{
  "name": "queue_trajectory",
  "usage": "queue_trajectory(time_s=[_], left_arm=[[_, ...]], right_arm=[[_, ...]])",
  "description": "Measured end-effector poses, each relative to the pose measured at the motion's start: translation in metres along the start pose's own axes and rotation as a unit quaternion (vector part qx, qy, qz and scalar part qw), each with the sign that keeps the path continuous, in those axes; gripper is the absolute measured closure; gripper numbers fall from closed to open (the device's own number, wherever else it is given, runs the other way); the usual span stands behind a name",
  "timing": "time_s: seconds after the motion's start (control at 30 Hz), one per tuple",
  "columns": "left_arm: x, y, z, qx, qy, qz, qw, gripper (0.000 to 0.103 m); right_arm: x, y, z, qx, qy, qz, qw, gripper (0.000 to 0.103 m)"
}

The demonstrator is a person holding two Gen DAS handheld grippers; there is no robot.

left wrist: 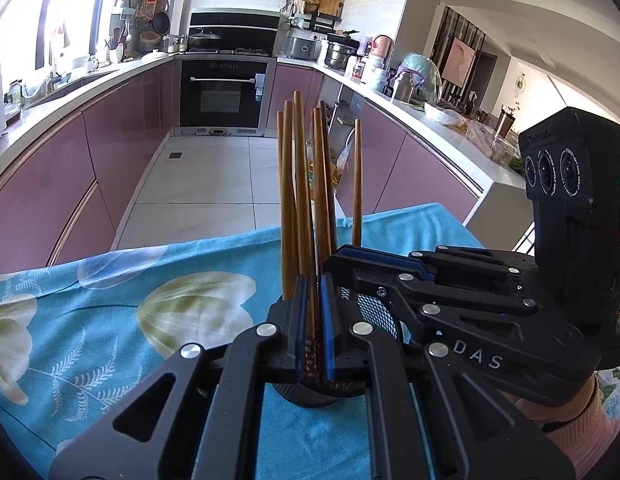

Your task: Organize utensils

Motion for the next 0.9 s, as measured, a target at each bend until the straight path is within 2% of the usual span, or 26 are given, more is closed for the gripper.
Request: queue_trajectory(time_s=[0.27,0.33,0.4,0.47,0.57,0.67,0.7,0.77,0.83,0.87,0.9], left_arm=[[0.002,0.005,0.004,-0.005,-0.002,0.000,1.0000,0.095],[-0.001,0.006,0.006,-0.006,-0.005,-0.005,1.0000,0.095],[-0.004,0.009,0.007,-0.007,-0.008,-0.009,0.9999,0.094],[-0.010,0.011,0.009,-0.007,-0.014,-0.015,0.9998,0.089],[-0.020,0.014,0.012,-0.006,-0.028,-0.028,0.9992,0.081],[-0.032,0.019,0.017,-0.012,-0.041,-0.041,0.9982,0.069],[-0.036,0.022,0.020,-0.015,-0.047,-0.046,0.9978,0.064],[-0.045,0.027,0.024,-0.019,-0.057,-0.057,0.9966,0.053],[-0.056,0.033,0.030,-0.022,-0.072,-0.070,0.9947,0.040],[-0.061,0.036,0.033,-0.023,-0.081,-0.076,0.9936,0.037],[-0.066,0.041,0.035,-0.024,-0.088,-0.081,0.9926,0.029]], right_arm=[[-0.004,0.002,-0.001,0.003,-0.001,-0.005,1.000,0.095],[-0.005,0.004,-0.001,0.003,0.000,-0.006,1.000,0.087],[-0.005,0.005,-0.001,0.001,0.002,-0.006,1.000,0.084],[-0.007,0.008,0.000,-0.001,0.004,-0.009,1.000,0.083],[-0.014,0.011,0.001,-0.006,0.008,-0.016,1.000,0.076],[-0.021,0.014,0.002,-0.011,0.017,-0.025,1.000,0.061],[-0.024,0.016,0.003,-0.013,0.020,-0.029,0.999,0.057],[-0.030,0.020,0.005,-0.019,0.027,-0.036,0.999,0.055],[-0.038,0.023,0.006,-0.023,0.038,-0.049,0.998,0.040],[-0.042,0.026,0.006,-0.025,0.043,-0.057,0.997,0.038],[-0.046,0.028,0.007,-0.027,0.049,-0.064,0.996,0.035]])
Point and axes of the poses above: each gripper's, at about its wrist camera, not at the fingertips, and x roughly the way its jaws point, z to its left, y to its underside, the point moved 9 cm from there along x, roughly the way its jaws point, and after that the axes turned 7 degrees about -y, right-handed, at the moved point
